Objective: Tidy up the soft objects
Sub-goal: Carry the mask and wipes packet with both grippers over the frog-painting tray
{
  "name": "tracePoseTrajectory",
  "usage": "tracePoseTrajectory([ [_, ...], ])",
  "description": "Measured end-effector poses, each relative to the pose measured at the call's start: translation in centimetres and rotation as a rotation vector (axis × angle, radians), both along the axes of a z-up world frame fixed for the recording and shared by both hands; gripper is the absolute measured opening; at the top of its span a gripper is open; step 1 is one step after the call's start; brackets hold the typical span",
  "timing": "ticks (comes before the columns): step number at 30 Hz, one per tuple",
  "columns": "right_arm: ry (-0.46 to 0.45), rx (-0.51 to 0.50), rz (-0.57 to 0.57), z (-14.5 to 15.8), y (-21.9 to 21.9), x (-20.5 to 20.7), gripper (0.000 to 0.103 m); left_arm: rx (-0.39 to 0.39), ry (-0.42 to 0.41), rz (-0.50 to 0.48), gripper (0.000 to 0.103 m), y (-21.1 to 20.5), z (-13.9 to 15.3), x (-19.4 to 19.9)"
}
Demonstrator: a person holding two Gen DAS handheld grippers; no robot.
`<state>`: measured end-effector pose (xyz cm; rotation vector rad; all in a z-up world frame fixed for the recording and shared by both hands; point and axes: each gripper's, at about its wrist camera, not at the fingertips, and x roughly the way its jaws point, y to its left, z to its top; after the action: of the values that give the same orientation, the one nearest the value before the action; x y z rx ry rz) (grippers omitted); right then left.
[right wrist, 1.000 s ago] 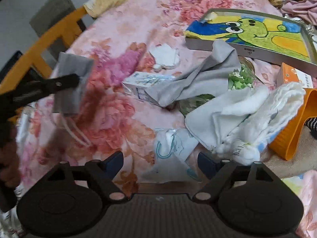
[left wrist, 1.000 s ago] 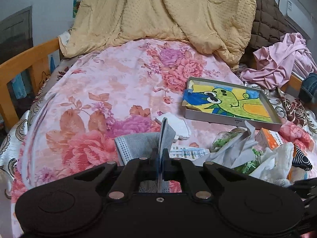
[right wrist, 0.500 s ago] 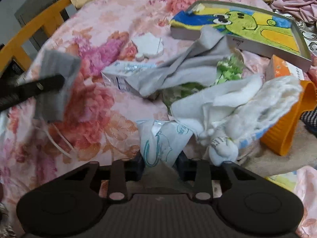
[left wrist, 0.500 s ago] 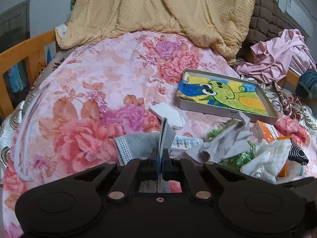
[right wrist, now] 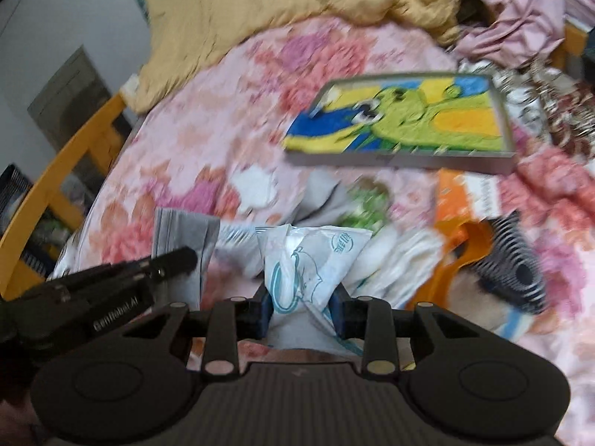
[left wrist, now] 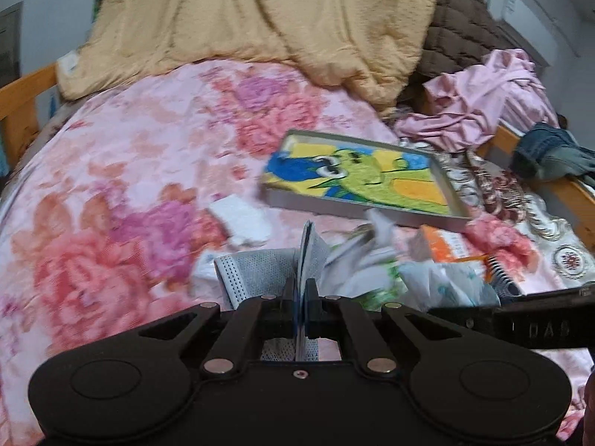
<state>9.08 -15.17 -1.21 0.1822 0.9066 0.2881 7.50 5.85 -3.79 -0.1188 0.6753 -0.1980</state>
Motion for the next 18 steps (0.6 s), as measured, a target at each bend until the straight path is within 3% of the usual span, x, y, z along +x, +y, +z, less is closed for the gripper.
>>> tracePoseTrajectory([
  [6,-0.075,-0.012,-0.087,2.5,-3.2,0.8,0.035,-0.007,-0.019,-0.026,0.002,-2.8,1.8,1.8],
  [18,-0.219,-0.003,-0.155,7.9,-6.4,2.9,0.035,0.02,-0.098,-0.109,0.002,-7.7,6.8,6.2],
])
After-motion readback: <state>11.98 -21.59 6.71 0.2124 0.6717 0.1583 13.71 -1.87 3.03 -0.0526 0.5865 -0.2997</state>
